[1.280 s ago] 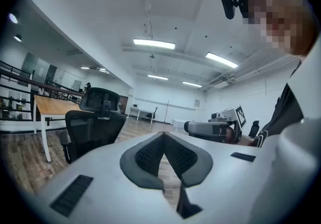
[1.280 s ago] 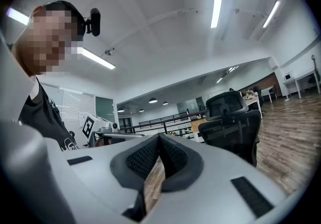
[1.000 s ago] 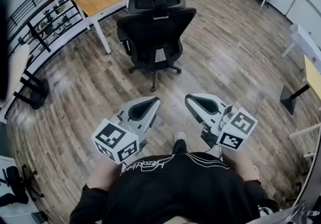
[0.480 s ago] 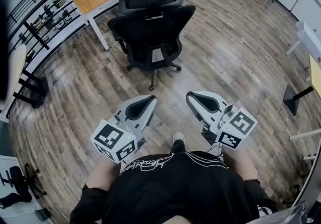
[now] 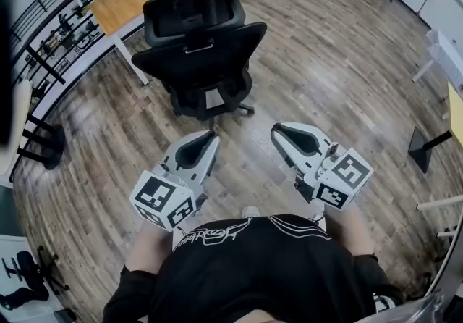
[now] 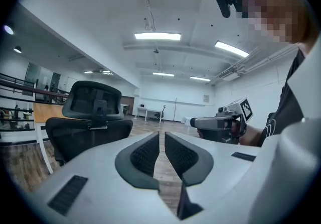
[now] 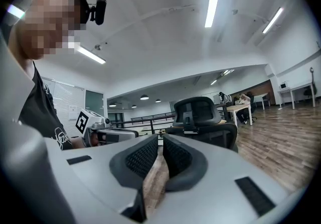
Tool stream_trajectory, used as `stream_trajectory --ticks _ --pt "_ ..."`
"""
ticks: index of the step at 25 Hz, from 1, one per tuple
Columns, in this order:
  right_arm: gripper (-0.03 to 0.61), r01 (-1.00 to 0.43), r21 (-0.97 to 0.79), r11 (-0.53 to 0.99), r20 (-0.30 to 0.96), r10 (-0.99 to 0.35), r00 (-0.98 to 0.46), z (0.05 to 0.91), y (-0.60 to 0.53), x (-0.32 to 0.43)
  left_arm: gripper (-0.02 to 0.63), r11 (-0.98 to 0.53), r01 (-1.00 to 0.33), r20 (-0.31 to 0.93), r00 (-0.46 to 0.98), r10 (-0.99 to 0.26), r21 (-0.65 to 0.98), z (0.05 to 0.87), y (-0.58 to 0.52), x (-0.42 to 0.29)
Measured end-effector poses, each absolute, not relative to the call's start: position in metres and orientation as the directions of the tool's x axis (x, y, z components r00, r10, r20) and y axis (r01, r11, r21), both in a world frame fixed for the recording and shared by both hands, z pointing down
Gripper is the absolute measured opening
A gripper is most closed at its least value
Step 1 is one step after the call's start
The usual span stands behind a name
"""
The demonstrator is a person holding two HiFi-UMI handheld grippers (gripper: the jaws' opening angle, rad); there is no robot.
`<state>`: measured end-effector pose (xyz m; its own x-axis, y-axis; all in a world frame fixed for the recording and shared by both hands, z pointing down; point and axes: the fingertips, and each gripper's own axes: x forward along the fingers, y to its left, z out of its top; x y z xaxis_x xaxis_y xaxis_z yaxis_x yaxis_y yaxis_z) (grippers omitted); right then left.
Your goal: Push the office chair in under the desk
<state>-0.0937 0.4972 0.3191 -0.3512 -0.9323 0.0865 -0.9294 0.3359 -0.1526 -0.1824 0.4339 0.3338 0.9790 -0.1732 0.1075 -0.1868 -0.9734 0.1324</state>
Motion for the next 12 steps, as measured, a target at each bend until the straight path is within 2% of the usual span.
stream_trajectory --ticks 3,6,9,12 --pt "0.044 -0.931 -0.134 0.340 0.084 -0.932 -0.353 0.317 0.487 -0.073 0.040 -0.969 -0.216 0.108 0.973 -0.203 0.120 0.334 0.420 -0.169" --pt "0.045 -0.938 -0.101 0.330 0.089 -0.936 -0.339 0.315 0.476 -0.053 0.109 -0.962 -0.251 0.111 0.965 -0.239 0.105 0.336 0.406 -0.163" --pt "0.049 -0.947 -0.085 0.310 0.088 -0.944 -0.317 0.313 0.463 -0.036 0.152 -0.951 -0.297 0.130 0.950 -0.284 0.090 0.341 0.387 -0.164" --pt "0.095 -0.950 -0.068 0.306 0.101 -0.945 -0.312 0.316 0.444 -0.027 0.190 -0.942 -0.324 0.152 0.939 -0.308 0.088 0.346 0.364 -0.167"
